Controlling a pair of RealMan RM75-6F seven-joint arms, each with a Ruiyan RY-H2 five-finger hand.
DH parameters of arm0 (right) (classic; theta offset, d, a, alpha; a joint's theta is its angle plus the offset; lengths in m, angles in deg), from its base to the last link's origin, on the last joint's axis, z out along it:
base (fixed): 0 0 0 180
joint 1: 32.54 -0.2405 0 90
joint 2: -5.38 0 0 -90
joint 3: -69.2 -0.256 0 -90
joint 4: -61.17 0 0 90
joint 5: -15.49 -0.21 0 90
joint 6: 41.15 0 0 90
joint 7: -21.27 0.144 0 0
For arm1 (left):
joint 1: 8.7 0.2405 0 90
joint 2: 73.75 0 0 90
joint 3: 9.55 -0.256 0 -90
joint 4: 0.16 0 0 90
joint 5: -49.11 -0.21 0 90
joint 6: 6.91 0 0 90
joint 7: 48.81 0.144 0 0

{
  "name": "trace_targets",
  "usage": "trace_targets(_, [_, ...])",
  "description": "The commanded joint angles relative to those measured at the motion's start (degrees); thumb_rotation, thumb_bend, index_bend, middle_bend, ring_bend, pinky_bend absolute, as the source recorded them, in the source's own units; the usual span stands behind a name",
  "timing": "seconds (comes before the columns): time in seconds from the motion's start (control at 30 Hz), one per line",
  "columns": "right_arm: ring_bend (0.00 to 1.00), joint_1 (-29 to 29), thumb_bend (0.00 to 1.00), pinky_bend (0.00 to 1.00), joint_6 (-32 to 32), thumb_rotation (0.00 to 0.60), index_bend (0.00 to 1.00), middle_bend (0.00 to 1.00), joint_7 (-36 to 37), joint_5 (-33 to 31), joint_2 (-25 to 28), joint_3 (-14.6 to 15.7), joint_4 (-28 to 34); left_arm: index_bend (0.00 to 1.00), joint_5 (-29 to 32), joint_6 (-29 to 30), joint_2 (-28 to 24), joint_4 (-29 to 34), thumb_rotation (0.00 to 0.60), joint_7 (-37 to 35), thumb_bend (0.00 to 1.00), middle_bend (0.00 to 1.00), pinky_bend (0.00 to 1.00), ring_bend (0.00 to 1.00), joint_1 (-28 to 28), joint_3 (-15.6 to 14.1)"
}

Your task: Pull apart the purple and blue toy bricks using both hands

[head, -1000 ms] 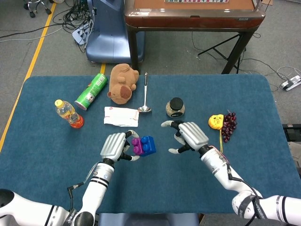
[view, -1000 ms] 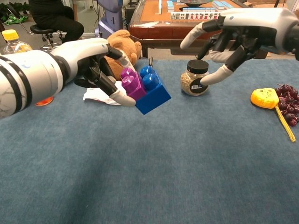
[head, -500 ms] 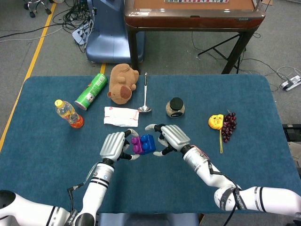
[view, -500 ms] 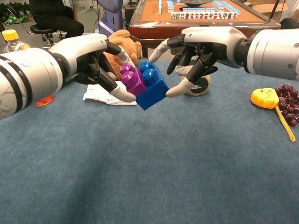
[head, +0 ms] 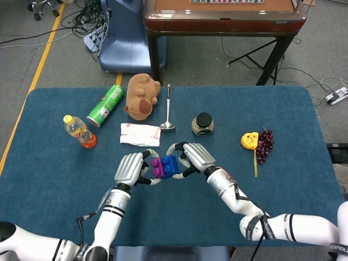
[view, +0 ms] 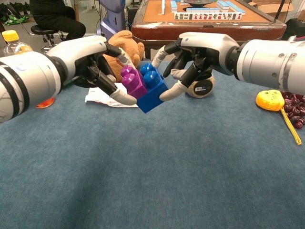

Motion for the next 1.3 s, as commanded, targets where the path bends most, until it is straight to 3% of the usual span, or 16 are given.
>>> trace_targets(0.03, [1.00, 0.0, 0.06, 1.00, 0.1, 0.600, 0.53, 1.00, 0.3, 0.5, -0.4, 0.1, -0.5, 0.67, 0.0, -0.2, 0.0, -0.1, 0.600, -0.2, 0.17, 1.00, 1.00, 0.86, 0.1, 0.0])
trace_targets(0.33, [1.00, -0.2, 0.11, 1.00, 1.1, 0.600, 0.65, 1.00, -1.1, 1.0, -0.7, 1.0, -1.1, 0.68, 1.0, -1.6, -0.1, 0.0, 0.600, -1.6, 0.17, 1.00, 1.00, 0.86, 0.7, 0.5])
trace_targets(0.97, [1.00, -0.3, 0.12, 1.00, 1.5, 0.600, 0.65, 1.00, -3.8, 1.0, -0.1, 2.8, -1.6, 0.68, 1.8, -2.7, -1.1, -0.3, 0.600, -2.9, 0.17, 1.00, 1.00, 0.86, 1.5, 0.5])
trace_targets(1.3, [1.00, -0.3, 0.12, 1.00, 2.8, 0.600, 0.65, 1.00, -11.3, -0.3, 2.8, 5.7, -1.7, 0.67, 2.5, -4.7, -3.1, -1.9, 0.600, -3.1, 0.17, 1.00, 1.00, 0.86, 2.9, -2.0])
